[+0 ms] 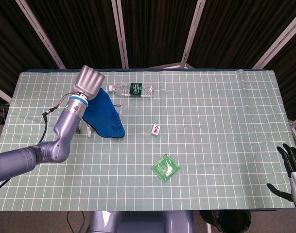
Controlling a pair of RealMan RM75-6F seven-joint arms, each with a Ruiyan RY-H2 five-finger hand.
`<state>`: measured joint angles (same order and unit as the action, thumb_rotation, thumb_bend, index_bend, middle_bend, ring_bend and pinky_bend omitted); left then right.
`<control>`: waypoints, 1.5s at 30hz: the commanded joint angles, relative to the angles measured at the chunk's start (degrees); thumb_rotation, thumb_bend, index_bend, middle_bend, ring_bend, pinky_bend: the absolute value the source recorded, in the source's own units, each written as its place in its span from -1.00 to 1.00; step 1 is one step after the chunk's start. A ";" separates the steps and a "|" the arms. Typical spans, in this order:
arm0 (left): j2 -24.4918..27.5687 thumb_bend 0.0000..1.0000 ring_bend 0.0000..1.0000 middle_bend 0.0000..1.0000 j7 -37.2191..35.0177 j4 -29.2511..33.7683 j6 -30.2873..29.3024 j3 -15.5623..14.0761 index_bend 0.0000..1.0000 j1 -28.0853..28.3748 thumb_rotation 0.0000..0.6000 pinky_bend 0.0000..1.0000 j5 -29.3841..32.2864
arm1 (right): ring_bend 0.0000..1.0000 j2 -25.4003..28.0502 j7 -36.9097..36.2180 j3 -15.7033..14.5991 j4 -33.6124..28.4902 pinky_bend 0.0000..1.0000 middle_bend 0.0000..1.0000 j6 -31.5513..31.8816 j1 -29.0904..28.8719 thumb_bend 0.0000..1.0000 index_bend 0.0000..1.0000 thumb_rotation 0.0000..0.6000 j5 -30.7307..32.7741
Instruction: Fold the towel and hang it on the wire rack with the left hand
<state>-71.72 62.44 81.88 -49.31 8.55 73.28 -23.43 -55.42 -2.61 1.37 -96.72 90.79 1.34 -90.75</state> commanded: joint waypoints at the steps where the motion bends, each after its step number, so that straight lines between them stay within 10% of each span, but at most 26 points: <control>1: -2.81 0.47 0.83 0.90 -2.34 -4.04 2.46 -0.41 0.84 -0.05 1.00 1.00 1.02 | -1.00 -0.15 0.35 0.03 0.03 -1.00 -1.00 -0.21 -0.04 -1.00 -1.00 1.00 0.27; 7: -7.97 0.45 0.81 0.87 -6.03 -12.21 6.77 -0.37 0.73 0.39 1.00 1.00 3.49 | -1.00 -0.56 1.08 0.33 0.08 -1.00 -1.00 -1.00 -0.27 -1.00 -1.00 1.00 1.41; 12: -11.12 -0.62 0.75 0.68 -9.52 -17.31 10.27 -0.26 -0.97 0.36 1.00 1.00 5.09 | -1.00 -0.83 1.61 0.36 0.01 -1.00 -1.00 -1.56 -0.42 -1.00 -1.00 1.00 1.86; 16: -12.28 -0.85 0.74 0.62 -14.42 -19.07 13.41 1.58 -1.00 0.18 1.00 1.00 6.53 | -1.00 -0.95 1.88 0.46 -0.01 -1.00 -1.00 -1.91 -0.51 -1.00 -1.00 1.00 2.31; 31: -6.16 -0.90 0.56 0.31 -44.40 -8.39 11.10 12.03 -1.00 -9.59 1.00 0.93 -18.36 | -1.00 -0.83 1.74 0.13 -0.26 -1.00 -1.00 -1.64 -0.43 -1.00 -1.00 1.00 1.40; 42: 7.53 -0.94 -0.75 -0.92 -54.12 12.44 -4.00 8.43 -1.00 -26.16 1.00 -0.69 -34.10 | -1.00 -0.12 -0.13 -0.33 -0.33 -1.00 -1.00 0.43 0.16 -1.00 -1.00 1.00 -1.09; 45: 12.56 -0.96 -0.95 -1.00 -52.14 19.74 -12.06 5.32 -1.00 -32.92 1.00 -0.88 -36.37 | -1.00 0.03 -0.96 -0.24 -0.12 -1.00 -1.00 1.47 0.36 -1.00 -1.00 1.00 -1.83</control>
<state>-65.05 9.52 94.05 -53.25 17.35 47.60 -56.45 -55.46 -3.27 1.09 -96.93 91.93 1.59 -92.30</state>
